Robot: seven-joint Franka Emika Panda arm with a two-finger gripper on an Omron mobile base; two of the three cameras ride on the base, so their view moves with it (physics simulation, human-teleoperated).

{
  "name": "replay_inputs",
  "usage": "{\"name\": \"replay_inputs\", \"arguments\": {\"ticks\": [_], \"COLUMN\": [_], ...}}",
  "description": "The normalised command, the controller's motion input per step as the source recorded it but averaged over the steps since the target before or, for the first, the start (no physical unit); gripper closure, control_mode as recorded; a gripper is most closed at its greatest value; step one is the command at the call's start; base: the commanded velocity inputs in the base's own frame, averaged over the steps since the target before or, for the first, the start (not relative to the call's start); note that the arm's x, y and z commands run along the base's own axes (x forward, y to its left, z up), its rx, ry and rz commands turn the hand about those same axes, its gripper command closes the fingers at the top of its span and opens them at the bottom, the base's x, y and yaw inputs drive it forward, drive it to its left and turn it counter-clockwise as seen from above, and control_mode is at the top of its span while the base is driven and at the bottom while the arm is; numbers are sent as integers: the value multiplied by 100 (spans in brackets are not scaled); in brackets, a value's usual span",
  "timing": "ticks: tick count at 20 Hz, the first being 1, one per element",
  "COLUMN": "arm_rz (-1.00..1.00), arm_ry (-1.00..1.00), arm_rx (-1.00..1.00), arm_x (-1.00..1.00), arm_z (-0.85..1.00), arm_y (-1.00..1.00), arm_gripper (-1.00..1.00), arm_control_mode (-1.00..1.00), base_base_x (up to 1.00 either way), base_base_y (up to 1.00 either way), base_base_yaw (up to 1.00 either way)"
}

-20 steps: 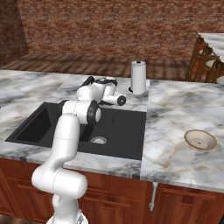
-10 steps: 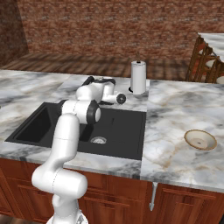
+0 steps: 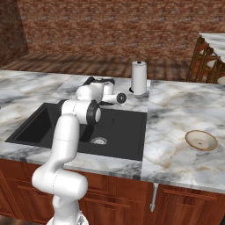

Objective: Rinse each bowl for a few seconds and place them down in the sink or on the counter.

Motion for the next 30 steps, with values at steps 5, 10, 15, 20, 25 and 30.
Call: {"name": "replay_inputs", "arguments": {"ticks": [5, 10, 15, 20, 25, 30], "arm_rz": [-8, -6, -5, -2, -3, 0], "arm_ry": [6, 3, 2, -2, -11, -10], "arm_rx": [8, 0, 0, 0, 4, 13], "arm_x": [-13, -19, -36, -38, -18, -26], "arm_z": [3, 0, 0, 9, 24, 47], "arm_y": [-60, -53, -46, -52, -96, -91], "arm_gripper": [100, 100, 100, 100, 100, 100], "arm_control_mode": [-100, -100, -100, -100, -100, -100], "base_base_x": [0, 0, 0, 0, 0, 0], "base_base_y": [0, 0, 0, 0, 0, 0], "base_base_yaw": [0, 0, 0, 0, 0, 0]}}
